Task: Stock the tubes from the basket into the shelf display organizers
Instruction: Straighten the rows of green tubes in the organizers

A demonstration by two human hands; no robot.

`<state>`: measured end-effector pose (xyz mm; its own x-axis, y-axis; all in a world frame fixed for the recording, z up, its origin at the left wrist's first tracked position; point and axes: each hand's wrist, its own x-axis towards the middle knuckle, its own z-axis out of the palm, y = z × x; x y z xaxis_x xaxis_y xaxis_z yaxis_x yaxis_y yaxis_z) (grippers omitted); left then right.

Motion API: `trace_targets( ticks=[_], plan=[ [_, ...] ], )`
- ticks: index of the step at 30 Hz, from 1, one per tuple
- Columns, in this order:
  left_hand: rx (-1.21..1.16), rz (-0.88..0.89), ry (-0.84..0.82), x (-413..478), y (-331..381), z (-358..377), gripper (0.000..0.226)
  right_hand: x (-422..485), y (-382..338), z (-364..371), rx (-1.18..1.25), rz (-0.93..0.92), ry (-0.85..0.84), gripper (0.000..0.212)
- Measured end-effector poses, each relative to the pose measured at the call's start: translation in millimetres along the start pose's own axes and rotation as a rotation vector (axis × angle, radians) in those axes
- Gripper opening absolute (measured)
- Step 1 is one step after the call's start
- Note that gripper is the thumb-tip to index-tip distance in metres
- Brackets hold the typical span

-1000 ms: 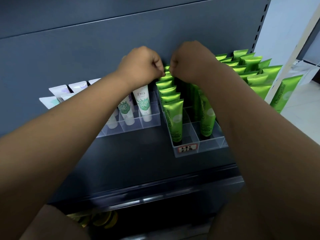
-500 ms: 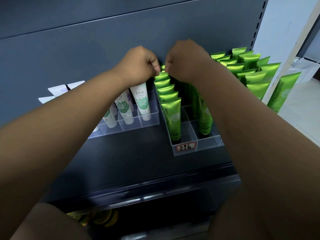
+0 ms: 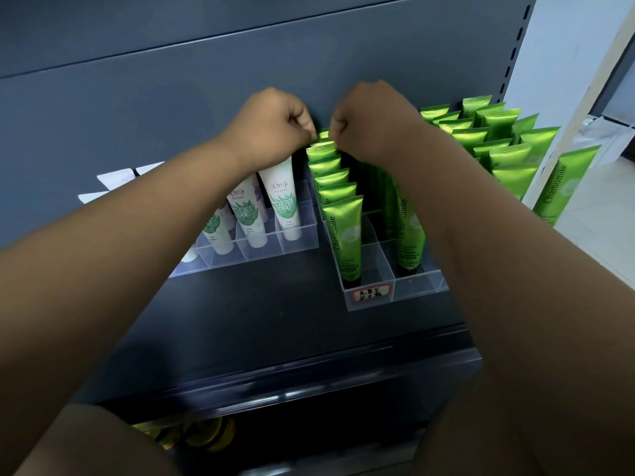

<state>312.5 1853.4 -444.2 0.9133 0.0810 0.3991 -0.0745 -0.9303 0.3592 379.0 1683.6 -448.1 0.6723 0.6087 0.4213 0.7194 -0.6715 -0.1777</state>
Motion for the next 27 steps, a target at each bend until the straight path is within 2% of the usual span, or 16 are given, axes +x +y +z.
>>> trace_targets(
  ticks=[8,17,22,27],
  plan=[
    [0.011,-0.004,-0.073,2,-6,1,0.010,5,-1,5,-0.018,-0.014,-0.007,0.022],
    [0.023,0.004,-0.063,2,-10,4,0.010,10,-2,7,-0.013,-0.008,-0.008,0.020],
    [-0.030,-0.026,0.014,6,-12,4,0.011,13,-4,1,0.007,0.004,0.017,0.021],
    [0.006,-0.012,-0.016,11,-11,3,0.011,18,-2,4,-0.025,0.012,0.029,0.022]
  ],
)
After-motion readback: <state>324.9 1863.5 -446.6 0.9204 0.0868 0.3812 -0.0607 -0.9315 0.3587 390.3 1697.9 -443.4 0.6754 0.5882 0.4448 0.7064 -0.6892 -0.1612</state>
